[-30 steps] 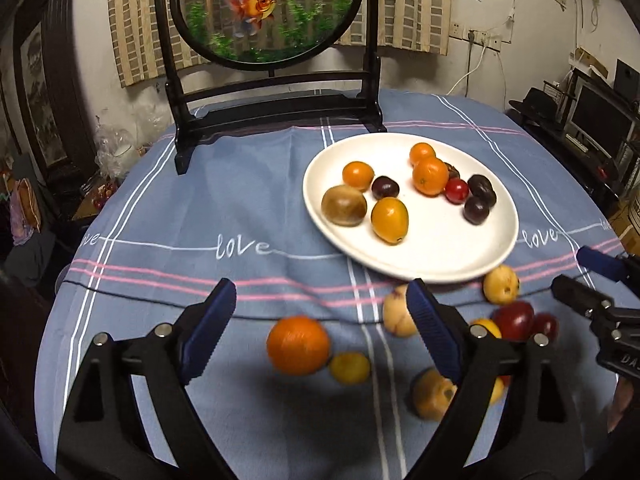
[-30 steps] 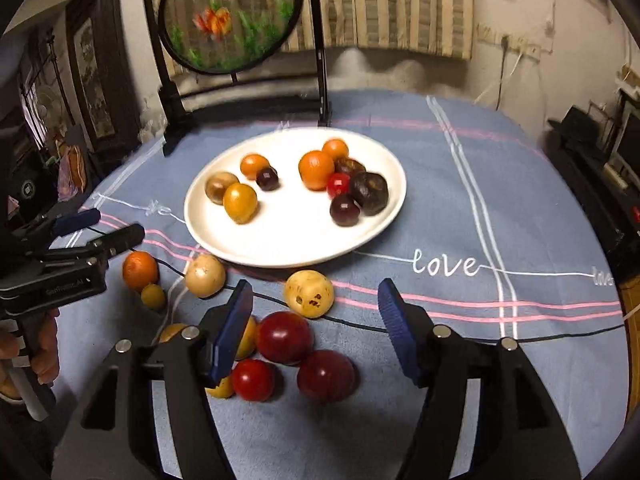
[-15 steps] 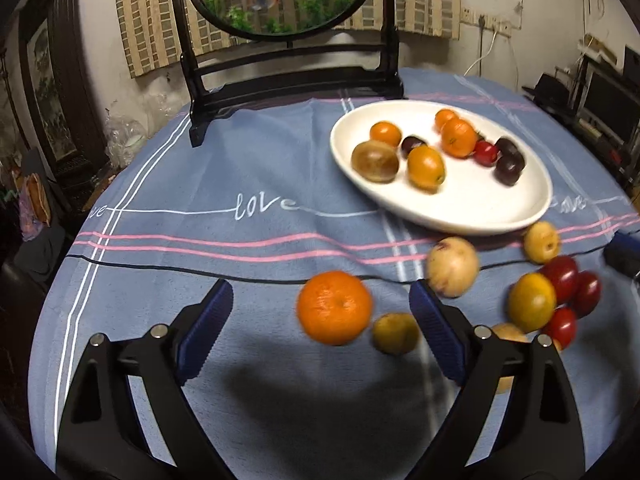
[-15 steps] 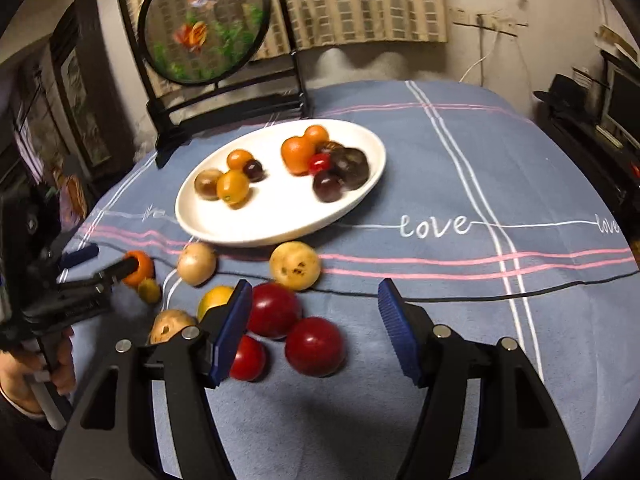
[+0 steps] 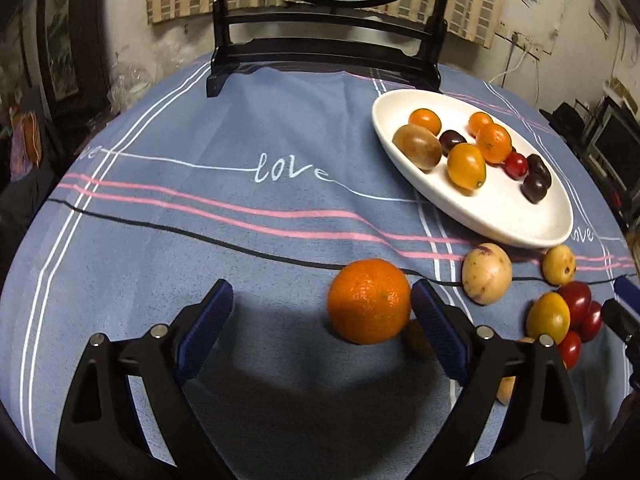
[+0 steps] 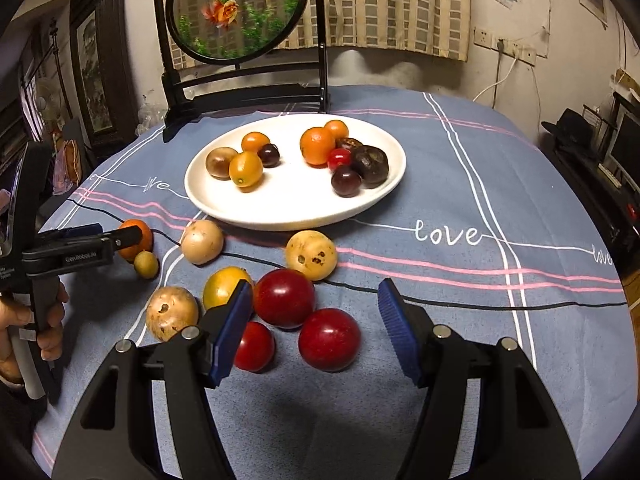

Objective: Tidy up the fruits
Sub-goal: 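Grasp the tangerine with the left tool while the right tool returns to the fruits, then grasp the large red tomato with the right tool while the left tool holds the tangerine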

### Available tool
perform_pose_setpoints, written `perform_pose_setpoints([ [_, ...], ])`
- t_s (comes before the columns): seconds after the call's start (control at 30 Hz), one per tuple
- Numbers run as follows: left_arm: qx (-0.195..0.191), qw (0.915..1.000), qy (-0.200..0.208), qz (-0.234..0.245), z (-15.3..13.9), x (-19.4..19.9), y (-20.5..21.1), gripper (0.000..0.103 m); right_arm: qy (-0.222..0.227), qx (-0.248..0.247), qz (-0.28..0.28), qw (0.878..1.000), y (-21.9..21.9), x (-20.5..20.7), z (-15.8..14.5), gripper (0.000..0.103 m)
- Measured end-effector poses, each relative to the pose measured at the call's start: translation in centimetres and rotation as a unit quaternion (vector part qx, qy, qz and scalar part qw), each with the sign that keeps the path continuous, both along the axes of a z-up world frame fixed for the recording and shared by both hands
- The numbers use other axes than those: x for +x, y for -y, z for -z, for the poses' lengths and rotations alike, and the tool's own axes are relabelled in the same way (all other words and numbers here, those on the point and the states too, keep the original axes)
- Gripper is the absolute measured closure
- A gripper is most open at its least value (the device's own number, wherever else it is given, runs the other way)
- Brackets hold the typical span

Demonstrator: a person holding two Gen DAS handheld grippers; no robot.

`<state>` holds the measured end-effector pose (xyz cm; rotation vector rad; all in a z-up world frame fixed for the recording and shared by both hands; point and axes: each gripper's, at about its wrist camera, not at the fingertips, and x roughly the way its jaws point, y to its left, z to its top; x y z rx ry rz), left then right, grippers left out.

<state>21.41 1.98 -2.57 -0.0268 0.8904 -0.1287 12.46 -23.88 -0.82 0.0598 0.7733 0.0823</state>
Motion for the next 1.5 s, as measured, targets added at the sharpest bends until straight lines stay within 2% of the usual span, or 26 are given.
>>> perform_pose_setpoints([
  [0.27,0.064,0.9972,0.021,0.033,0.1,-0.9,2.3,0.016,-0.003,-0.003,-0.002,1.000,-0.1,0.1,0.1,0.038],
  [0.3,0.058,0.9974,0.021,0.036,0.1,-0.9,2.3,0.021,-0.003,-0.003,-0.003,1.000,-0.2,0.1,0.1,0.038],
  [0.33,0.051,0.9976,0.020,0.041,0.0,-0.9,2.4,0.032,-0.003,-0.004,-0.003,1.000,-0.2,0.1,0.1,0.038],
  [0.37,0.044,0.9975,0.022,0.051,0.0,-1.1,2.5,0.036,-0.003,-0.004,-0.003,1.000,-0.2,0.1,0.1,0.038],
  [0.43,0.038,0.9961,0.027,0.075,-0.1,-1.5,3.1,0.060,-0.002,-0.004,-0.002,1.000,-0.2,0.0,0.1,0.038],
  [0.53,0.056,0.9951,0.036,0.073,-0.2,-1.8,3.6,0.060,-0.001,-0.001,0.000,1.000,0.0,0.0,0.0,0.038],
  [0.67,0.035,0.9967,0.031,0.066,-0.3,-1.7,3.1,0.060,-0.001,-0.003,0.000,1.000,-0.1,0.0,0.0,0.038],
  [0.87,0.020,0.9971,0.050,0.054,-1.2,-1.9,2.6,0.060,0.013,-0.019,0.008,1.000,0.5,-0.4,-0.8,0.038],
  [0.97,0.015,0.9978,0.041,0.049,-1.0,-1.7,2.4,0.060,0.026,-0.006,0.012,1.000,1.7,-0.8,-1.5,0.038],
  [1.1,0.000,0.9986,0.031,0.043,-0.9,-1.5,1.9,0.060,0.006,-0.034,-0.011,0.999,2.4,-0.8,-1.3,0.038],
  [1.23,-0.012,0.9988,0.023,0.041,-0.9,-1.4,1.5,0.060,-0.037,-0.044,-0.042,0.997,2.3,-0.5,0.3,0.038],
  [1.37,-0.010,0.9987,0.028,0.041,-1.1,-1.6,1.6,0.060,-0.037,-0.070,-0.088,0.993,0.2,-0.9,0.6,0.038],
  [1.5,-0.014,0.9987,0.024,0.042,-1.1,-1.5,1.6,0.060,-0.049,-0.083,-0.092,0.991,-0.4,-0.9,1.1,0.038],
])
